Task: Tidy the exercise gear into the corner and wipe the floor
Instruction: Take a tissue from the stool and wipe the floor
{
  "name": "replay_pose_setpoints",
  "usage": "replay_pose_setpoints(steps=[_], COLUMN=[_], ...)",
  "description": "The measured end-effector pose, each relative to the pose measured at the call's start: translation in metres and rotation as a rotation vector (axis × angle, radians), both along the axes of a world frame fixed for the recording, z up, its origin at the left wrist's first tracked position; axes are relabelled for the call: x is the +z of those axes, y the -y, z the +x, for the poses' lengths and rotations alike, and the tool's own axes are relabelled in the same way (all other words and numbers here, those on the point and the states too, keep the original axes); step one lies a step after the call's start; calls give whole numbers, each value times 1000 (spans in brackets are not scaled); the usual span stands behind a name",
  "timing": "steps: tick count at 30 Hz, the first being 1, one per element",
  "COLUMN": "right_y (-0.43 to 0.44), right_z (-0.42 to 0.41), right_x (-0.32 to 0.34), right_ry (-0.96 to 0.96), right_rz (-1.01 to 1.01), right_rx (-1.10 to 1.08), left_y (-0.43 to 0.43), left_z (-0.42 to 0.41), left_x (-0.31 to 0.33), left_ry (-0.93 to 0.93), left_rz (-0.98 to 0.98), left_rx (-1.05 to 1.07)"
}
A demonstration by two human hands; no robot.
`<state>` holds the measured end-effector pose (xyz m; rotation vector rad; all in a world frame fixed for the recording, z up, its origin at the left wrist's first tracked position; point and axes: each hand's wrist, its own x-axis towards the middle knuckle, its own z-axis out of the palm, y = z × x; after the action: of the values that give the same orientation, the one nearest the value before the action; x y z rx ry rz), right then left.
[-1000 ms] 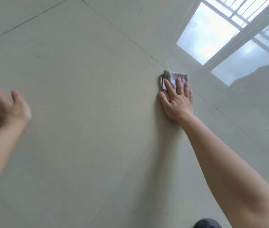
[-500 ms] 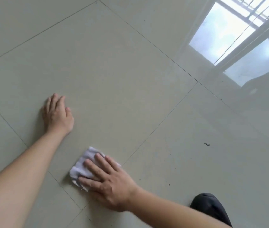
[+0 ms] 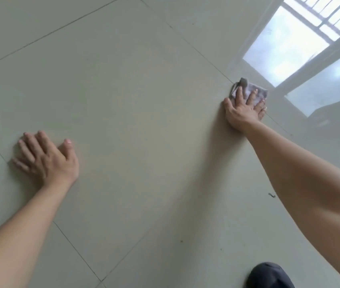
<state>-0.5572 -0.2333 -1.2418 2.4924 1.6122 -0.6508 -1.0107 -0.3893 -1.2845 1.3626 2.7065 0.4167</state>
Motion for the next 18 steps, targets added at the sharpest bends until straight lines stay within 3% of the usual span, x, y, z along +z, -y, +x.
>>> replay_pose_setpoints(steps=[6, 11, 15, 18], right_y=[-88, -156, -151, -101], right_z=[-75, -157, -242, -288], right_x=[-7, -14, -10, -11], right_ry=[0, -30, -88, -114], right_rz=[117, 171, 186, 201], right_rx=[89, 314, 581, 914], left_y=[0, 5, 3, 2], left_z=[2, 3, 5, 8], left_x=[-6, -2, 2, 5], left_ry=[-65, -93, -130, -105], left_rz=[31, 38, -4, -38], left_rx=[5, 24, 25, 39])
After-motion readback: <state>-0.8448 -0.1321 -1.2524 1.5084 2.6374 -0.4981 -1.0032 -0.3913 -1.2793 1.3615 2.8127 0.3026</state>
